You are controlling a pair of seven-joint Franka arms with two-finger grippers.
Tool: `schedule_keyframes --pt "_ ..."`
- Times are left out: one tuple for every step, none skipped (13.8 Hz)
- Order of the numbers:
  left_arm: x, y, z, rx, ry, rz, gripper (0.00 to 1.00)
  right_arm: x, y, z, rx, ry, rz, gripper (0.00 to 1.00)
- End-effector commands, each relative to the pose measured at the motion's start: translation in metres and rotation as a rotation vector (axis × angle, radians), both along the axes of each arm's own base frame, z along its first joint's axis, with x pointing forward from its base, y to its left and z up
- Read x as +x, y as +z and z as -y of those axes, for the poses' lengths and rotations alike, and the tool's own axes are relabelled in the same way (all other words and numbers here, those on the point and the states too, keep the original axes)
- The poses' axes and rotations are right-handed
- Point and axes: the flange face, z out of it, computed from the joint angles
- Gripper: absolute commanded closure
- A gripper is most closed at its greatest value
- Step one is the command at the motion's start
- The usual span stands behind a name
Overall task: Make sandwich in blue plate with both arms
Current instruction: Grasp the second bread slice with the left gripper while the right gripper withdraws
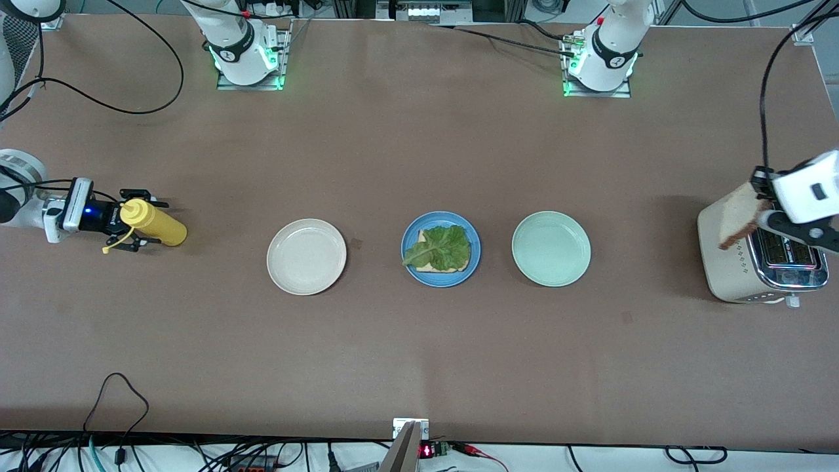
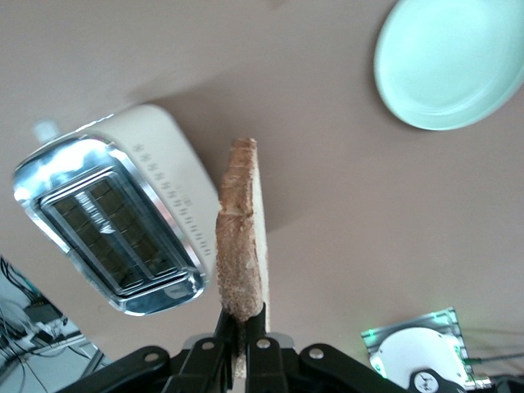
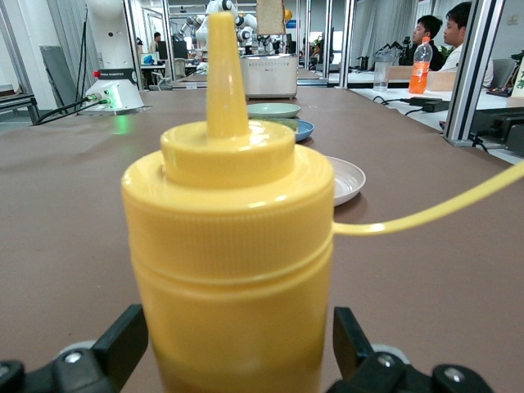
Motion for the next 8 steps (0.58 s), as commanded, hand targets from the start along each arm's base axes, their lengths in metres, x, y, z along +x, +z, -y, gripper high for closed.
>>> schedule_keyframes --pt "-0.002 0.003 0.05 -0.001 -0.045 -0.012 0.98 0.007 0.016 0.031 -0.008 -0.018 0.047 0.0" --pt "-0.002 -0.004 0.069 -0.015 -0.058 -0.024 0.98 0.003 0.021 0.047 -0.037 -0.02 0.052 0.0" --pt "-0.002 -0.012 0.082 -0.054 -0.053 -0.042 0.98 0.002 0.03 0.063 -0.06 -0.024 0.065 0.0" --pt "-0.002 -0.016 0.091 -0.088 -0.024 -0.051 0.98 0.001 0.037 0.072 -0.073 -0.02 0.072 0.0" --pt "-0.002 -0.024 0.105 -0.118 0.024 -0.064 0.98 0.003 0.052 0.089 -0.1 -0.025 0.089 0.0" --pt "-0.002 -0.035 0.126 -0.132 0.081 -0.083 0.98 0.004 0.069 0.104 -0.13 -0.038 0.094 0.0" --pt "-0.003 -0.044 0.147 -0.134 0.11 -0.097 0.98 0.006 0.094 0.119 -0.164 -0.069 0.077 0.0" --pt "-0.004 -0.049 0.168 -0.148 0.122 -0.098 0.98 0.007 0.12 0.13 -0.206 -0.095 0.036 0.0"
